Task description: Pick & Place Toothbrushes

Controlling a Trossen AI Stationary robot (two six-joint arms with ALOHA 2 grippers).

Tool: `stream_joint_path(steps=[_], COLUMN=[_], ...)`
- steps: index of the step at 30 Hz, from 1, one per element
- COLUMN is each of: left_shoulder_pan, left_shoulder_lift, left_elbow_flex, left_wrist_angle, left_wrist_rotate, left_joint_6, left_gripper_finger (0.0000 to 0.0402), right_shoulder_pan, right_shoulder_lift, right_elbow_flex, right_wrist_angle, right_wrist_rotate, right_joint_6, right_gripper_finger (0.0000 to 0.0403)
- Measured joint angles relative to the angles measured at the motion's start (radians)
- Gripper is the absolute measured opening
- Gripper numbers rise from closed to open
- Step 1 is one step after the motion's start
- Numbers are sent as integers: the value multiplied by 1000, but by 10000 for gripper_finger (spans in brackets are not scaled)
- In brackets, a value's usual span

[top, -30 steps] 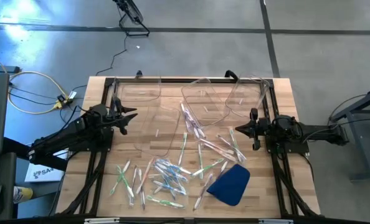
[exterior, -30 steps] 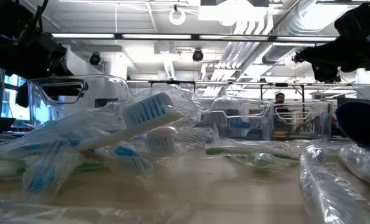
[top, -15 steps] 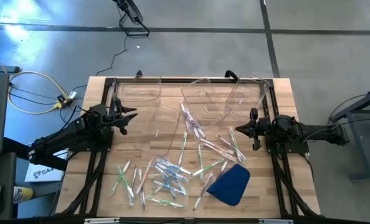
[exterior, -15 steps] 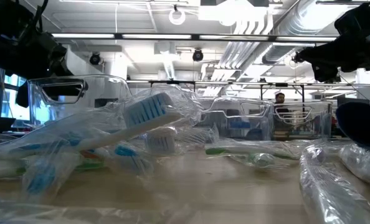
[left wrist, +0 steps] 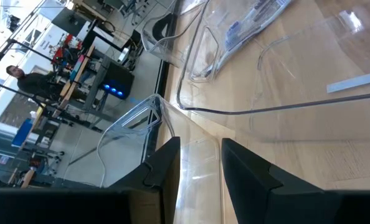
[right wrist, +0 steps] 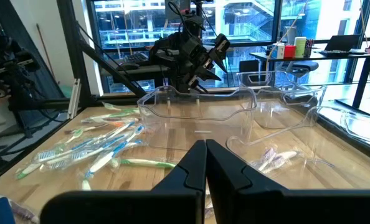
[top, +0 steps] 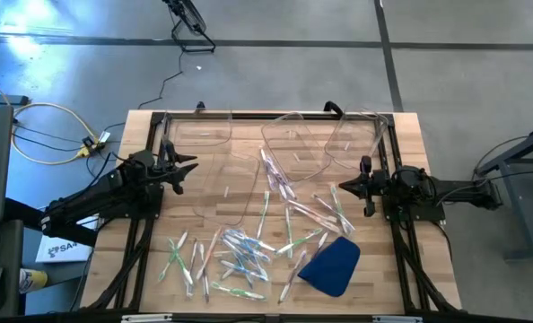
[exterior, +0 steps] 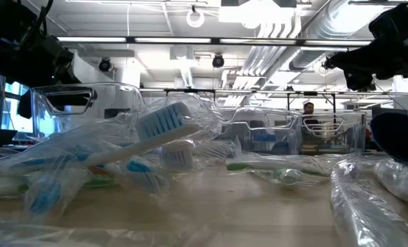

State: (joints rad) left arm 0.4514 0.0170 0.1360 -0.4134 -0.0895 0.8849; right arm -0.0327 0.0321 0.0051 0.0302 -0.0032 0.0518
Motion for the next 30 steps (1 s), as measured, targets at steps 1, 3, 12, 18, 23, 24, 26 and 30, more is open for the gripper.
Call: stream_joint_path(steps=[1, 3, 12, 18, 23, 24, 26, 30], left_shoulder_pan=[0, 0, 0, 0, 0, 0, 0, 0], left_shoulder_lift=[0, 0, 0, 0, 0, 0, 0, 0], left_elbow_flex=[0, 0, 0, 0, 0, 0, 0, 0], left_wrist_angle=[0, 0, 0, 0, 0, 0, 0, 0], left_wrist_rotate=[0, 0, 0, 0, 0, 0, 0, 0], left_joint_6=[0, 0, 0, 5, 6, 6, 6, 8], left_gripper_finger=[113, 113, 113, 113, 113, 113, 113, 113], right_shoulder_pan=[0, 0, 0, 0, 0, 0, 0, 0], right_shoulder_lift=[0, 0, 0, 0, 0, 0, 0, 0], right_elbow_flex=[0, 0, 0, 0, 0, 0, 0, 0], right_wrist_angle=[0, 0, 0, 0, 0, 0, 0, 18], right_wrist_rotate=[0, 0, 0, 0, 0, 0, 0, 24], right_joint_6=[0, 0, 0, 0, -1, -4, -10, -60], right_gripper_finger=[2, 2, 2, 2, 2, 2, 2, 2])
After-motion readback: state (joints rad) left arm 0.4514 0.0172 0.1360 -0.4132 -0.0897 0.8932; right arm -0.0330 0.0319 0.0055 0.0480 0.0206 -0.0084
